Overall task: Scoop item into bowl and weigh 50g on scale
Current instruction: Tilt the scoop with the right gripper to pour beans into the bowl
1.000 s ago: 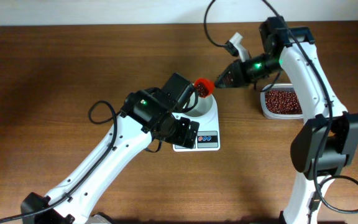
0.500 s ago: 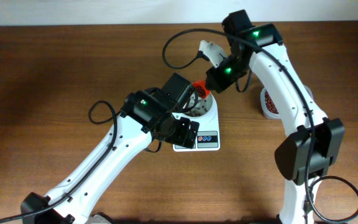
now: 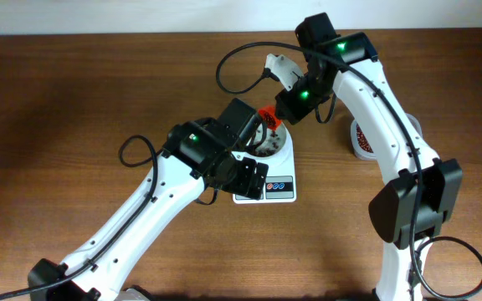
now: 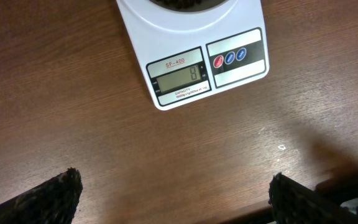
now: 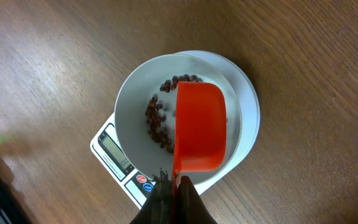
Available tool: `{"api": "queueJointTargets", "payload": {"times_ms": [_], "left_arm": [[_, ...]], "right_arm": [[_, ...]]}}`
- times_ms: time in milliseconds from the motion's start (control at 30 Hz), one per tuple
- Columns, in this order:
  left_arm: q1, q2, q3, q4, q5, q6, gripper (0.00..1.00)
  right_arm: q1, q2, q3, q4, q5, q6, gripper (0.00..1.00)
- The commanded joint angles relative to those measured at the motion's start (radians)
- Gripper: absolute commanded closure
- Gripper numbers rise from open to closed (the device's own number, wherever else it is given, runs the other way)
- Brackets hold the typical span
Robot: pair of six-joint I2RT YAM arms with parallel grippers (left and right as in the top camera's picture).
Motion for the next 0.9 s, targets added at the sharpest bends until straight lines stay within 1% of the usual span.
{"api": "queueJointTargets", "payload": {"times_ms": [0, 533, 667, 733, 767, 867], "left_arm": [[-0.006, 0.004, -0.001, -0.001, -0.006, -0.013, 0.01], [-0.006, 0.004, -0.001, -0.001, -0.006, -0.013, 0.01], [-0.006, 0.004, -0.001, -0.001, -0.006, -0.013, 0.01], [-0.006, 0.004, -0.001, -0.001, -0.006, -0.013, 0.01], [-0.006, 0.004, -0.001, -0.001, -0.006, -0.013, 0.01], [-0.006, 0.004, -0.001, -0.001, -0.006, -0.013, 0.01]], "right_arm": [[0.005, -0.010, 0.024, 0.005, 0.008, -0.014, 0.96], [0.005, -0.010, 0.024, 0.006, 0.008, -0.006, 0.96], [0.027, -0.010, 0.024, 0.004, 0.001, -0.009, 0.96], [0.051, -0.010, 0.024, 0.004, 0.072, -0.010, 0.96], [0.068, -0.010, 0.024, 0.019, 0.167, 0.005, 0.96], [0.078, -0.010, 0.024, 0.032, 0.166, 0.030, 0.96]]}}
